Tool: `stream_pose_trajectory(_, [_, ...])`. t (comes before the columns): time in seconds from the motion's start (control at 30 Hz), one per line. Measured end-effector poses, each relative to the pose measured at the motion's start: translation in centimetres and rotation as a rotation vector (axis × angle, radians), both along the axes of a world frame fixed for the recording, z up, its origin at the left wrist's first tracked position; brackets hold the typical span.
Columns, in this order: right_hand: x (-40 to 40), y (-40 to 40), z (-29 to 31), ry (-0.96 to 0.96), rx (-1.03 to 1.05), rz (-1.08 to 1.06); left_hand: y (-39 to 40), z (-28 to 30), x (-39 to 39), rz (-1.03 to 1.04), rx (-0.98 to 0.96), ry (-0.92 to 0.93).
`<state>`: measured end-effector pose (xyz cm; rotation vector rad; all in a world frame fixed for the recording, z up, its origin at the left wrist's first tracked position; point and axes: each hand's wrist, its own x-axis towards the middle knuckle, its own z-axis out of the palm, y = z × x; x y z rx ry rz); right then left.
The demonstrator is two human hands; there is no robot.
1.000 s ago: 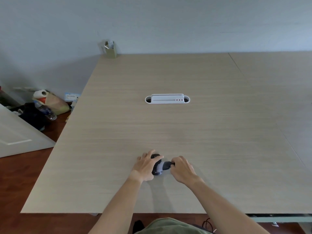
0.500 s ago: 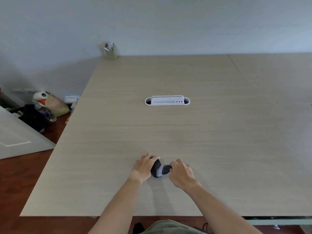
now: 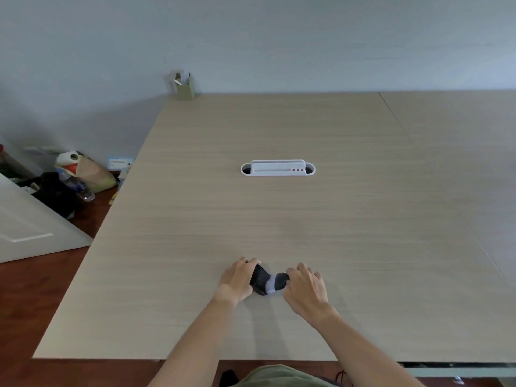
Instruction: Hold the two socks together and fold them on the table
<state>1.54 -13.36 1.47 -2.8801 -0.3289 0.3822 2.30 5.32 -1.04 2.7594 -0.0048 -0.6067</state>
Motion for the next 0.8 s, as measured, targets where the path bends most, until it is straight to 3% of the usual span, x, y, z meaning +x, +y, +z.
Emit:
stream_pose_trajectory(0.13, [-0.1, 0.9, -0.1, 0.007, 0.179, 0.073, 0.1, -0.1, 0.1, 0.004, 0.000, -0.009])
stream_pose_trajectory(0.33, [0.5, -0.7, 0.1, 0.035, -0.028, 0.098, -0.1, 0.0, 0.2, 0.004, 0.027, -0.002])
stream_pose_trajectory(0.43, [0.9, -0.7, 0.4, 0.018, 0.035, 0.033, -0.2, -0.1, 0.0, 0.026, 0.021, -0.006])
stream_pose_trajectory(0.53, [0.8, 0.6, 0.5, 0.041, 0.169, 0.120, -0.2, -0.2, -0.1, 0.042, 0.004, -0.021])
stream_pose_trajectory(0.63, [0.7, 0.9, 0.1, 0.033, 0.124, 0.193, -0.2, -0.1, 0.0, 0.072, -0.020, -0.011])
stream_pose_trajectory(0.73, [0.8, -0.3, 0.1, -0.001, 0.057, 0.056, -0.3, 0.2, 0.0, 0.094, -0.024, 0.006])
stream_pose_trajectory(0.8, [0.8, -0.5, 0.1, -0.032, 0.119, -0.028, -0.3, 0.3, -0.1, 0.103, -0.016, 0.007])
